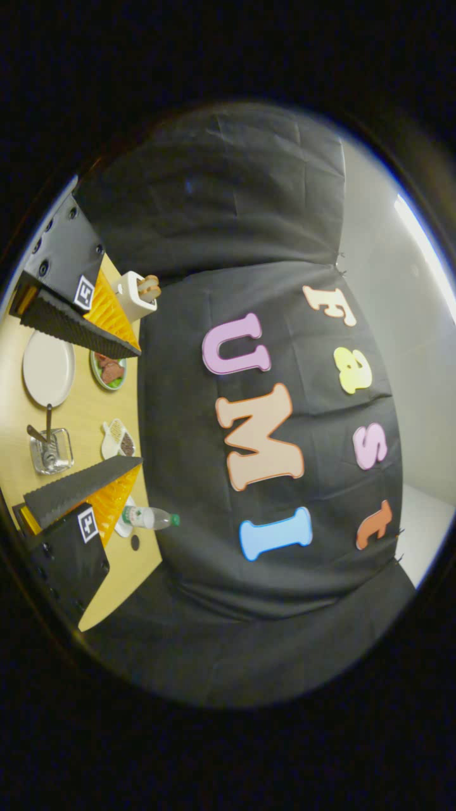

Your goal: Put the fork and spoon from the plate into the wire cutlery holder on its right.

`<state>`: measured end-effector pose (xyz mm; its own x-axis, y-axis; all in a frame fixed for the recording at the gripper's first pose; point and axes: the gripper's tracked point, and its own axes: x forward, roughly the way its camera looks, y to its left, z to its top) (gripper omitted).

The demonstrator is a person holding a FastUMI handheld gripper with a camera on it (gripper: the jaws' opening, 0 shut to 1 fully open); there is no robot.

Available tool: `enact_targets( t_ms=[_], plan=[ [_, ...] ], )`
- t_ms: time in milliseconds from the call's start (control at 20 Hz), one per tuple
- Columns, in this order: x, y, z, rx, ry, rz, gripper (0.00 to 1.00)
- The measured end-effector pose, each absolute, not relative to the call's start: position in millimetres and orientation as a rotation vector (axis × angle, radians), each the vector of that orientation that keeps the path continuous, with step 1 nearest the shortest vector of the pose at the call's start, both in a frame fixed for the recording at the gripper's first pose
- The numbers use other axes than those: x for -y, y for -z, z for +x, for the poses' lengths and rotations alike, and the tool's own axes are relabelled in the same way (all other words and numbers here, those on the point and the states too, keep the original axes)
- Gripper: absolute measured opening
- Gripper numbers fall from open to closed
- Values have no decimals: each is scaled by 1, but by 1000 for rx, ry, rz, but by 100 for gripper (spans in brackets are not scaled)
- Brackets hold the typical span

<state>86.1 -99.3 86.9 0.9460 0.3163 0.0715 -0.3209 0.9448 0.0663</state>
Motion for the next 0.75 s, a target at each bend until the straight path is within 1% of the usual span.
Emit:
enact_targets(
  t_ms=[200,450,750],
  plan=[
    [97,-83,84,128,-297,3,96],
    [99,-78,78,145,-266,-33,96],
    [101,-80,71,159,-260,-51,96]
  ],
)
